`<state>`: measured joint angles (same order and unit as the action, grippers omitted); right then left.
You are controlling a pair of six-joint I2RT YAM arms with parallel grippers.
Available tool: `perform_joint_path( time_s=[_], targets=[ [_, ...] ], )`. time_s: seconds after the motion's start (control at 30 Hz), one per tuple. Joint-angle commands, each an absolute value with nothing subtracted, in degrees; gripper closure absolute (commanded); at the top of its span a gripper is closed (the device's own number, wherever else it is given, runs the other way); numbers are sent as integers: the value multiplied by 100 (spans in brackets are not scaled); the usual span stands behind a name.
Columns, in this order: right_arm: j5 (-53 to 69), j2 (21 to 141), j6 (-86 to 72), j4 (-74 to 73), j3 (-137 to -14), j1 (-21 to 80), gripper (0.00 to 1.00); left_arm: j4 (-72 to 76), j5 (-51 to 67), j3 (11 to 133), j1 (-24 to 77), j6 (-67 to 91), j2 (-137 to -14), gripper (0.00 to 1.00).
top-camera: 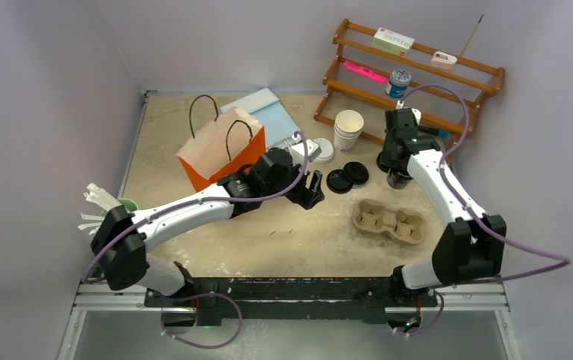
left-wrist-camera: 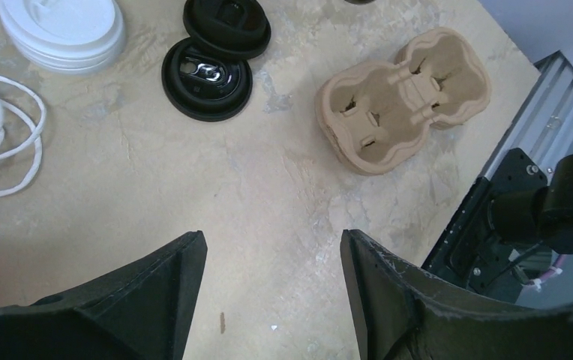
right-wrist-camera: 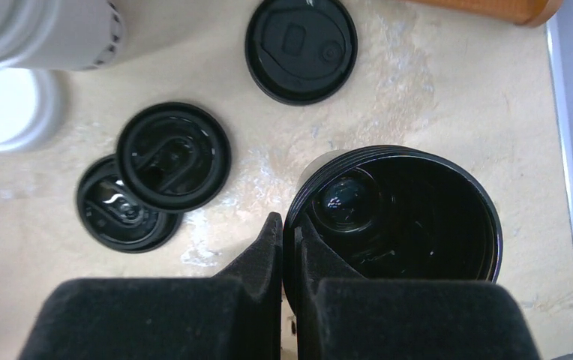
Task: Pack the takeout coffee
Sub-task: Adjust the coffee cup at the center of the board.
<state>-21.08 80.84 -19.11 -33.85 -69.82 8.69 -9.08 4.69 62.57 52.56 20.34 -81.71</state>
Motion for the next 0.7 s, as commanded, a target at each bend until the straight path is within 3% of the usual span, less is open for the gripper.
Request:
perform_joint_path(
  time_s=[0.0,0.3,0.43,0.47,0.53,0.67],
  targets=[
    [-2226,8409,-2034,-3011,-6785,868,100,-277,528,6595,5260,1863,-8469,31],
    [-1992,8835,-1944,-2771,-6626,904,99,350,656,6694,5265,1846,-9042,31],
    [-1623,8595,-1909,-2620,-6504,920,73,685,694,6724,5265,1865,-9323,30],
    [-1493,8532,-1911,-2602,-6478,919,71,761,694,6724,5265,1882,-9371,30],
    [-1393,8434,-1933,-2618,-6467,923,72,938,694,6707,5265,1934,-9468,30],
    [-1540,8309,-1951,-2738,-6475,923,84,1230,713,6704,5263,2014,-9687,30]
  ],
)
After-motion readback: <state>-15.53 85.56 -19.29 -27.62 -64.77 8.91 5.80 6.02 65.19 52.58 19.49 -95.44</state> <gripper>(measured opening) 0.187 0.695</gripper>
